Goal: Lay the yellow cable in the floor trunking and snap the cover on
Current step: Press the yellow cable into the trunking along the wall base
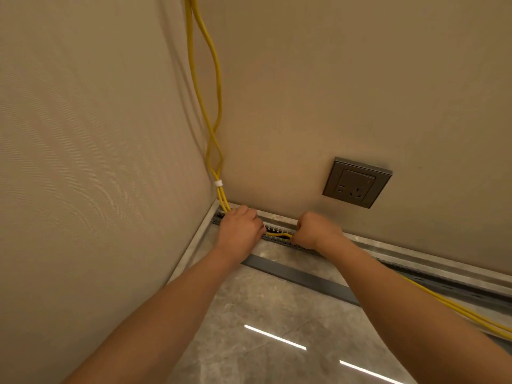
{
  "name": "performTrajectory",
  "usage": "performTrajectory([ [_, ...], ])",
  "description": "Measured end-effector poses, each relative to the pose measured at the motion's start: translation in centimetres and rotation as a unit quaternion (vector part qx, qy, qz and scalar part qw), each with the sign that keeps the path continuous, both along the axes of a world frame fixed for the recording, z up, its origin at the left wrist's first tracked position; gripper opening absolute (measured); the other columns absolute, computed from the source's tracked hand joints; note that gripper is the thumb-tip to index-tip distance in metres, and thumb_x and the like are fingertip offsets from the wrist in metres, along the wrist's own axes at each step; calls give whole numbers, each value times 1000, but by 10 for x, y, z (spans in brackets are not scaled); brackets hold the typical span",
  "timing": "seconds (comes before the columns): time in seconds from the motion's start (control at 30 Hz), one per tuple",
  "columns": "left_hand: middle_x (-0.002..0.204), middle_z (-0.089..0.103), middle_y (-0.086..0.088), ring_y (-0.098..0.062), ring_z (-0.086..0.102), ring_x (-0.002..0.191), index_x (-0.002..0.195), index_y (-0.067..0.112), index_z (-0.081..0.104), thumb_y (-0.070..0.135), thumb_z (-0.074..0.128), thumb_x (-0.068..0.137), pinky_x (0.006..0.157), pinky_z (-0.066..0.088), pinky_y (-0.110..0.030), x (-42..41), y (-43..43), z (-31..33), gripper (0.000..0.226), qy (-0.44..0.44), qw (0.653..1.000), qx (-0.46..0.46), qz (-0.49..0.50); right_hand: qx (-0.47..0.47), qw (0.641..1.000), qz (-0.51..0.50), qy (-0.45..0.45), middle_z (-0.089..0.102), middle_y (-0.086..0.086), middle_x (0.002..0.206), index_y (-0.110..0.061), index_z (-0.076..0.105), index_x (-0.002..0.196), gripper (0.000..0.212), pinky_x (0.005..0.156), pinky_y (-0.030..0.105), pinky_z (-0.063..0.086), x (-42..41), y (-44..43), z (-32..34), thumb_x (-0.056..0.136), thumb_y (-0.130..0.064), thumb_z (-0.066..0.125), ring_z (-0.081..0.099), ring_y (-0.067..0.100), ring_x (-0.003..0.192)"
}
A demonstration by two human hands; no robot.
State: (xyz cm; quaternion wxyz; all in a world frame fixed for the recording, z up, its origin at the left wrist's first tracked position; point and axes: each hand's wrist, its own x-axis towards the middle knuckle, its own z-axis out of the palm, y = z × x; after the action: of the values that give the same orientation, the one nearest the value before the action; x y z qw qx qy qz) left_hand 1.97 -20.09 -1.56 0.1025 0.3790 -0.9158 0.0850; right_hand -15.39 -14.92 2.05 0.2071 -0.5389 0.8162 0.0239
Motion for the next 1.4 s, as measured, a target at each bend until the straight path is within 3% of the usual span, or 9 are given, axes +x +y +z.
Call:
performTrajectory([
  [0.1, 81, 65, -2, -22, 62, 82, 82, 16, 74, 32, 64, 85, 65, 49, -33, 7, 11, -5, 19, 17, 1000, -5, -6, -37, 996, 46, 73, 55, 3, 78, -18, 64, 90, 7, 64, 30, 42, 8, 6, 0, 86, -21, 59, 54, 26, 75],
  [0.17, 89, 65, -3, -22, 61, 87, 94, 14, 71, 31, 62, 86, 63, 50, -33, 13, 16, -10, 21, 24, 1000, 3, -13, -72, 992, 69, 82, 61, 5, 94, -19, 64, 99, 14, 65, 32, 43, 10, 13, -6, 88, -21, 56, 59, 28, 85],
  [0.3, 112, 60, -3, -22, 54, 104, 119, 16, 61, 36, 51, 91, 71, 50, -32, 18, 21, -13, 36, 9, 999, 34, 2, -123, 990, 73, 10, 56, 5, 117, -24, 54, 114, 24, 70, 35, 46, 3, 22, -16, 90, -28, 56, 61, 31, 100],
  [0.47, 113, 55, -3, -21, 51, 106, 115, 17, 58, 38, 44, 95, 73, 50, -35, 17, 13, -7, 32, -4, 997, 64, 31, -168, 976, 135, 33, 54, 3, 116, -27, 55, 113, 21, 61, 32, 43, 13, 19, -15, 93, -30, 51, 62, 29, 93],
  [0.57, 108, 57, -2, -21, 53, 103, 109, 18, 60, 37, 43, 96, 72, 47, -35, 18, 9, -4, 29, -11, 998, 54, 25, -201, 966, 160, 27, 57, 2, 115, -26, 58, 113, 20, 63, 33, 44, 16, 17, -13, 95, -24, 50, 62, 29, 94],
  [0.97, 107, 58, -1, -22, 56, 100, 113, 20, 61, 33, 46, 93, 75, 45, -34, 22, 5, -6, 28, 5, 998, 69, 2, -182, 971, 156, 22, 62, 7, 111, -20, 70, 106, 25, 71, 35, 47, 36, -8, -19, 93, -20, 49, 62, 32, 100],
  [1.1, 108, 59, 0, -21, 56, 102, 120, 23, 61, 34, 46, 92, 76, 47, -36, 21, 6, -2, 33, -3, 996, 85, 4, -172, 973, 151, 13, 62, 6, 112, -22, 69, 109, 25, 69, 34, 44, 34, -11, -23, 94, -23, 49, 62, 30, 101],
  [1.27, 105, 59, -5, -25, 59, 98, 111, 19, 64, 33, 51, 87, 68, 47, -34, 12, 8, 12, 31, -56, 993, 95, 31, -169, 975, 145, -3, 61, 6, 115, -28, 68, 115, 27, 73, 35, 47, 31, -7, -22, 95, -26, 50, 61, 30, 105],
  [1.4, 106, 60, -6, -27, 61, 97, 108, 17, 65, 30, 56, 86, 64, 43, -31, 2, 7, 21, 27, -89, 990, 99, 49, -143, 977, 155, 12, 59, 5, 123, -30, 55, 130, 41, 77, 37, 50, 16, 7, -21, 89, -30, 55, 60, 29, 109],
])
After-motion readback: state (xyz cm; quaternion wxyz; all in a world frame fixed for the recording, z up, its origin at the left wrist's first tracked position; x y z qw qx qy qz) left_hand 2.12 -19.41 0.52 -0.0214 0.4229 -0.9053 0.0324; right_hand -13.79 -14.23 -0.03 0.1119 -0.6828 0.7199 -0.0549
